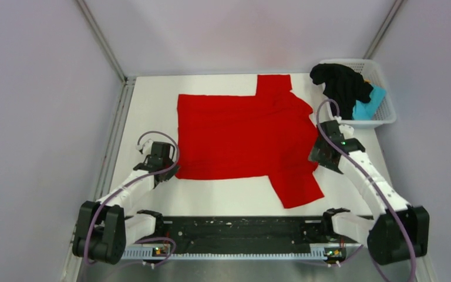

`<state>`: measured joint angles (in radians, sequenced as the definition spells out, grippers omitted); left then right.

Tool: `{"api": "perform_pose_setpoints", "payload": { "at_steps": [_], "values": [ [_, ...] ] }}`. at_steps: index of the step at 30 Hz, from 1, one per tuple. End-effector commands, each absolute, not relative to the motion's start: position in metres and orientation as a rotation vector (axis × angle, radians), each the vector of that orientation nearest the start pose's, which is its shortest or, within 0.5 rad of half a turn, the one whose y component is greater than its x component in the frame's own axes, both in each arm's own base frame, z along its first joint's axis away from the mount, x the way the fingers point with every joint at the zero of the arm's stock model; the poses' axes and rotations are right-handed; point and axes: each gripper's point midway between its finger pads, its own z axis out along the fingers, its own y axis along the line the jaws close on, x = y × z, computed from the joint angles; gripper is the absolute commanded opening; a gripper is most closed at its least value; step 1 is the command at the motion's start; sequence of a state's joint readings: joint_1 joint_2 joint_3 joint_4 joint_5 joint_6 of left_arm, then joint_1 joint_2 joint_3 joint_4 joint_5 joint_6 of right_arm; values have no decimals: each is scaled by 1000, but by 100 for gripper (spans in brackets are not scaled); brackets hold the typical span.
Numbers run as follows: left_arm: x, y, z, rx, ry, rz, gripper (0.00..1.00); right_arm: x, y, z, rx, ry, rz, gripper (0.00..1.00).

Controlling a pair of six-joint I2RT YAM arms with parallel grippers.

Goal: Fold and stack the t-shirts
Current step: Flatten out the tshirt, then grab the side of the flattened tshirt closest away from the robot with both arms

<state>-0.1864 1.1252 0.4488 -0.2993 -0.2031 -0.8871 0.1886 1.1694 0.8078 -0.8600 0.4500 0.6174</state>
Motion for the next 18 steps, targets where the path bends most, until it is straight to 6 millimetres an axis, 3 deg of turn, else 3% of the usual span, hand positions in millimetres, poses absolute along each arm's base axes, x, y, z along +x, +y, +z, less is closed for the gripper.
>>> {"api": "perform_pose_setpoints", "payload": {
  "at_steps": [1, 2, 3, 9, 14, 18],
  "values": [
    [261, -44, 32, -931, 2312, -191, 0, 226, 30, 132, 530, 2441, 63, 85],
    [261, -45, 31, -933, 2311, -197, 0, 222, 39, 136, 489, 2427, 140, 96],
    [262, -46, 32, -932, 2308, -207, 0, 217, 49, 138, 456, 2415, 223, 99],
    [260, -50, 30, -938, 2325, -224, 0, 193, 70, 133, 490, 2364, 437, 99],
    [258, -49, 29, -945, 2325, -226, 0, 169, 71, 100, 632, 2513, 424, 99],
    [257, -50, 28, -953, 2326, -228, 0, 158, 86, 74, 736, 2591, 518, 96]
  ]
}}
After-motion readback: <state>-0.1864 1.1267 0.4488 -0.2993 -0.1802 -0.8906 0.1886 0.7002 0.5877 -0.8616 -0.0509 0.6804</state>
